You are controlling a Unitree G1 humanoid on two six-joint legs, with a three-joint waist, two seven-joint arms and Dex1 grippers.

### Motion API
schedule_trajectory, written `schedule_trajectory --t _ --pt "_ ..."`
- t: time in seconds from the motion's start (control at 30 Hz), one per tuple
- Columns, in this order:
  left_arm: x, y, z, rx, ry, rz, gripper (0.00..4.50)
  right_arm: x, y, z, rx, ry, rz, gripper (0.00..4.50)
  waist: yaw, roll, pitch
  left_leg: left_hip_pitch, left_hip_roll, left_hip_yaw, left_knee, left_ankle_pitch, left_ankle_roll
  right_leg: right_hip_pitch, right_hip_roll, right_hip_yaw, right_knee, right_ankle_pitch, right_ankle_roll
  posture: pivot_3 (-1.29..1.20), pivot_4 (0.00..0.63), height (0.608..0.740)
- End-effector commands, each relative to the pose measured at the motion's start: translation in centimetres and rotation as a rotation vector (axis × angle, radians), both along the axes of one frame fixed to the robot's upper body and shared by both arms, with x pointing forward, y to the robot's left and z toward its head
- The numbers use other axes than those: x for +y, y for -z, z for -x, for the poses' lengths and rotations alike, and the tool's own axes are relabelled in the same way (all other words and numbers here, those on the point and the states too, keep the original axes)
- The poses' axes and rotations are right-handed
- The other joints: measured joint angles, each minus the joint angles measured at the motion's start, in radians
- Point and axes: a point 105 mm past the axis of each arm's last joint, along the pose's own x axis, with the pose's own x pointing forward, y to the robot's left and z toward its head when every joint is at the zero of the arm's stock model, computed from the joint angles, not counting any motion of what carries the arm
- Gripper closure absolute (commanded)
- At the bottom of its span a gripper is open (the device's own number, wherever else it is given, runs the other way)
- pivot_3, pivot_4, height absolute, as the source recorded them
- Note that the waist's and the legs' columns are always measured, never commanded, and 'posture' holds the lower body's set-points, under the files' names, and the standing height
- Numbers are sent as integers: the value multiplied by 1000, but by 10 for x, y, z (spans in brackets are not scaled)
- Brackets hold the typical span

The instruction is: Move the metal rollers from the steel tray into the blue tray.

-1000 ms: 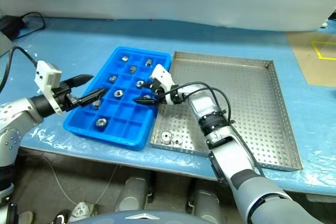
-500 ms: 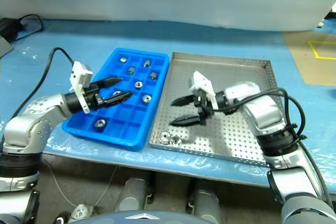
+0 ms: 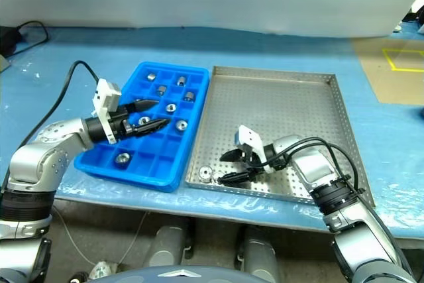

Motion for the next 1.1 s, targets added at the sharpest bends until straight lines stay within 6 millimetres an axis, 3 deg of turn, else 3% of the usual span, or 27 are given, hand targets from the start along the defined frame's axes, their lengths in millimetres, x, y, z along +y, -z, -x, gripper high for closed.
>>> schedule_trajectory --t 0.03,0.27,0.47,0.6,0.7,1.0,1.1 --pt "-9 -13 3 -40 14 -8 0 11 -6 3 -34 -49 -31 872 1 0 0 0 0 0 0 0 0 0 0 0 0 0 0 218 150 740" --pt "-20 -19 -1 -39 14 -14 0 0 -14 2 -111 -43 -5 872 6 0 0 1 0 0 0 0 2 2 0 0 0 0 0 223 150 740" --pt "-22 -6 1 -25 11 -12 0 -7 -17 3 -133 -37 -5 872 0 0 0 1 0 0 0 0 2 2 0 0 0 0 0 220 150 740" --pt "-14 5 3 -17 7 -17 0 -1 -15 0 -125 -37 -6 872 1 0 0 1 0 0 0 0 2 2 0 0 -1 0 0 215 150 740" --pt "-5 15 4 -12 3 -20 0 0 -16 -2 -123 -25 -17 1428 1 0 0 1 0 0 0 0 2 2 0 0 -1 0 0 216 150 740" --pt "13 36 3 -5 -4 -30 0 -2 -15 -3 -110 -9 -5 4307 2 0 0 4 0 0 0 0 2 4 0 0 -1 0 0 215 150 740" --pt "16 36 -1 -11 -5 -32 0 -1 -15 -5 -114 -7 -5 4469 2 0 0 4 0 0 0 -1 0 5 0 0 -1 0 0 214 150 740"
